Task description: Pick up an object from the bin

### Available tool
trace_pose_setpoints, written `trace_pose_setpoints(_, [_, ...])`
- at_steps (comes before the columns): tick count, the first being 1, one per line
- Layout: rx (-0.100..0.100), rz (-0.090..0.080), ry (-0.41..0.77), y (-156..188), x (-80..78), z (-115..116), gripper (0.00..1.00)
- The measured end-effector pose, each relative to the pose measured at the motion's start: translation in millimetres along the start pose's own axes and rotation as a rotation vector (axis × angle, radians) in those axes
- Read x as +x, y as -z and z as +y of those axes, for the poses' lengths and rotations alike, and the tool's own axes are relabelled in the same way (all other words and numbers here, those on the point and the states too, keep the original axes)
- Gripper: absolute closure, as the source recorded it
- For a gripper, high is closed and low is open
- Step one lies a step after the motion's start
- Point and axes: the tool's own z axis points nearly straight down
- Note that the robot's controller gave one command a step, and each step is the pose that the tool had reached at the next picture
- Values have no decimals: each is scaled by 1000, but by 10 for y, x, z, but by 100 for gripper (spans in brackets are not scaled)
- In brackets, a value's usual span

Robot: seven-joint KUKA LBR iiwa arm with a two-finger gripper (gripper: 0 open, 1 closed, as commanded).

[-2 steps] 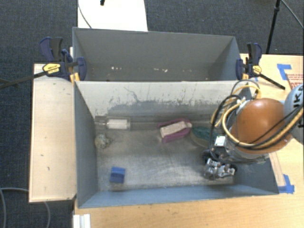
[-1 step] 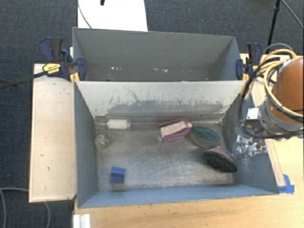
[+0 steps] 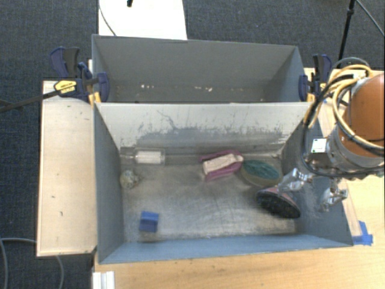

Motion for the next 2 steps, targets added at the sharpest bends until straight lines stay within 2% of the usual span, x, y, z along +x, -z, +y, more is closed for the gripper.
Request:
trace_pose_setpoints(1, [-4,1,-166,-908,143,-155,0])
trace_pose_setpoints(2, [-9,-20,247,-1675,60,-463,0])
